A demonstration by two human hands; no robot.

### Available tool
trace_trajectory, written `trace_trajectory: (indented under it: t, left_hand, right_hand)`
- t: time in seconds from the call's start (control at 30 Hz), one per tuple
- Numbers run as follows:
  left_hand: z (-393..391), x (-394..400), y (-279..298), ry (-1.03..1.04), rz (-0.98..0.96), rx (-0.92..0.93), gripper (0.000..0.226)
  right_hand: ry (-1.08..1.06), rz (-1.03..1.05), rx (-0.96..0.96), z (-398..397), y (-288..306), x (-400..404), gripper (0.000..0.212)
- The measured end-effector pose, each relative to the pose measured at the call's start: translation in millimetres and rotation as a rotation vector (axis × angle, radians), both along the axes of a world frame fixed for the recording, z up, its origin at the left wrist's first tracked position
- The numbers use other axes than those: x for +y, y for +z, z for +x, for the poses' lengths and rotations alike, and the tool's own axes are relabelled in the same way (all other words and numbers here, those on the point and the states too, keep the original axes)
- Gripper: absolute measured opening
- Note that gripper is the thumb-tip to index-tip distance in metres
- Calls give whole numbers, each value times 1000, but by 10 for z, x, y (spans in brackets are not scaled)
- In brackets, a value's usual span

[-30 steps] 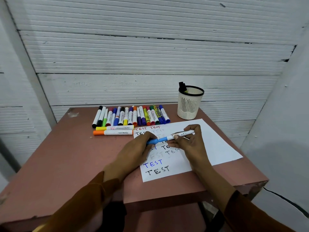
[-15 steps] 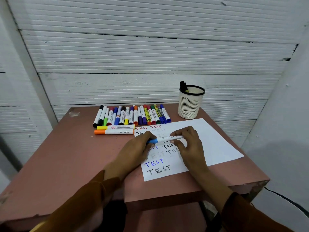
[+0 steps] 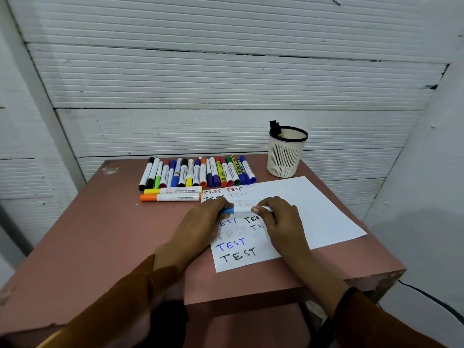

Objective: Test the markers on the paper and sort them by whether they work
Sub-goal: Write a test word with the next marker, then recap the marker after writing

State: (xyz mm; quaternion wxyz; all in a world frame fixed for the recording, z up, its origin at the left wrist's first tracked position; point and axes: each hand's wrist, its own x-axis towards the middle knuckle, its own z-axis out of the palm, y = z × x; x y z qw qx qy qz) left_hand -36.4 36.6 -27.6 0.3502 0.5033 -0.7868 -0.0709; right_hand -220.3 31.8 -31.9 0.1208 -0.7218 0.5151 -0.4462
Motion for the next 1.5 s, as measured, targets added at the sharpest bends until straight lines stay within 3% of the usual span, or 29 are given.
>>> trace_trajectory:
  t: [0.13,0.27,0.43,0.63,0.87,1.03,1.2,1.3,1.4,1.5]
  left_hand:
    - [-19,-5,1,4,-138,-157,26]
    - [-35,-35,11,-56,-244,-275,32]
    - [36,-76,-18,41,-217,-242,20]
    - [442,-179,-5,222,-211,-248,26]
    - [820,-179,-74,429,-201,-395,25]
    - [813,-236,-115,465,-221,-383,28]
    - [824,-235,-126,432,-226,-359,14]
    - [818,-234,-119,402,-204,-357,16]
    - [813,-223,-116,395,-208,-352,12]
    - [835,-236,-127,397,-203,-327,10]
  right_hand:
    - [35,31,-36,8,7,-16,15]
    - [92,64,-4,32,29,-2,17]
    - [10,243,-134,28,81,11,34]
    - [-22,277,-186,4,78,-9,25]
    - [-50,334,-178,-15,93,-30,25]
    - [-65,350,-176,-21,92,-28,24]
    - [-61,358,-161,-28,77,-64,24]
    - [-42,448,-251,-67,132,-126,26]
    - [-4,524,-347,-109,292,-253,13]
    - [-34,408,-243,-82,437,-466,4]
